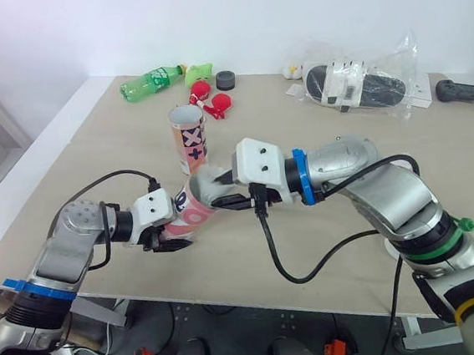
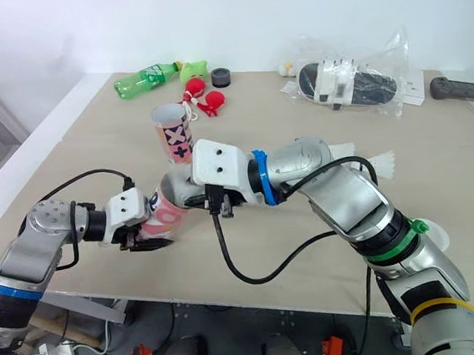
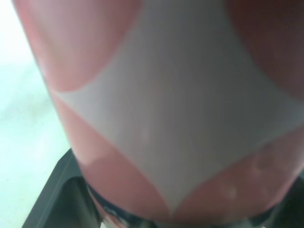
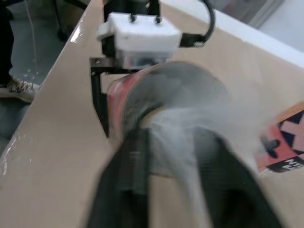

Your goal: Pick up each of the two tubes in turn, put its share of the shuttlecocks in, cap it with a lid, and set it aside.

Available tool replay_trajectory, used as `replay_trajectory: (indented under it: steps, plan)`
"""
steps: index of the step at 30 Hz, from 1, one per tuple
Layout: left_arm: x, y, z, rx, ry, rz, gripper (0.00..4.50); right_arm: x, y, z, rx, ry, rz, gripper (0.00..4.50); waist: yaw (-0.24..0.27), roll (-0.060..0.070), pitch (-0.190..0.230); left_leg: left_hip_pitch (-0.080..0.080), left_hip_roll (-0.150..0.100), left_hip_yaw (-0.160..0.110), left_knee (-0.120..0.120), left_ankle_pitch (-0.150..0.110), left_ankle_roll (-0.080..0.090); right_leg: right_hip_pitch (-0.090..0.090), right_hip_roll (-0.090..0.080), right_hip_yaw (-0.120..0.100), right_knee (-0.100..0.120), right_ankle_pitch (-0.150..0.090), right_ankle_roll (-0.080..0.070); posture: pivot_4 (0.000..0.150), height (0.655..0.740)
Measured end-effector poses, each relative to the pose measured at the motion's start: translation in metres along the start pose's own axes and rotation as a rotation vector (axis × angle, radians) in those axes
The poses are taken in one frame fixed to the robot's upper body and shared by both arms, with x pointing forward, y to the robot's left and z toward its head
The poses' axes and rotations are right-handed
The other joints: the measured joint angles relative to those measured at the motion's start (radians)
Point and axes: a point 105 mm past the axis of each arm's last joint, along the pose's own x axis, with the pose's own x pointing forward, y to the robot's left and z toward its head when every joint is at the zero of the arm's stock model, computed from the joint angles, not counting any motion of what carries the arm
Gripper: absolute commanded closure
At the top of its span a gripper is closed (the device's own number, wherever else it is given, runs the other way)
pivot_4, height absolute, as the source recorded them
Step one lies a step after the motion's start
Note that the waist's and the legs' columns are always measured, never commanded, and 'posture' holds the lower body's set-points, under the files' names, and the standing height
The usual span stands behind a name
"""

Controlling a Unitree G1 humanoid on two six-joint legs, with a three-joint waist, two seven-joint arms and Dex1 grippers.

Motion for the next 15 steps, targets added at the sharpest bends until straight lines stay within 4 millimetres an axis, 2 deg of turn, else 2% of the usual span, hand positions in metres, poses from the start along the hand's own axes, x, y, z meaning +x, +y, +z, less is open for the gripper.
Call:
replay_trajectory:
  steps: [3,8,11,15]
  plan:
    - [0.0,0.0,0.0,0.005,0.0,0.0,1.49,-0.004,-0.006,0.003,-0.003,-0.012,-0.027,0.13,0.0,0.0,0.0,0.0,0.0,0.0,0.0,0.0,0.0,0.0,0.0,0.0,0.0,-0.001,0.001,0.15,0.74]
    - [-0.001,0.0,0.0,0.004,-0.003,0.001,1.49,-0.01,-0.004,0.009,0.041,-0.052,0.009,0.03,0.001,0.0,0.0,0.0,0.0,-0.001,-0.001,0.0,0.0,0.0,0.0,-0.001,0.0,-0.001,0.002,0.15,0.74]
    - [0.0,0.0,0.0,0.002,-0.005,0.001,1.49,-0.022,0.001,0.02,0.066,-0.112,0.07,0.94,0.001,0.0,0.0,0.0,0.0,-0.001,0.0,0.0,0.0,0.001,0.0,-0.001,0.0,-0.001,0.001,0.15,0.74]
    - [0.0,0.002,-0.002,-0.003,-0.002,0.004,1.49,-0.033,-0.008,0.022,0.057,-0.09,0.074,2.86,-0.001,0.0,0.0,0.0,0.0,0.0,0.0,0.0,0.0,0.0,0.0,-0.001,0.0,0.001,-0.001,0.15,0.74]
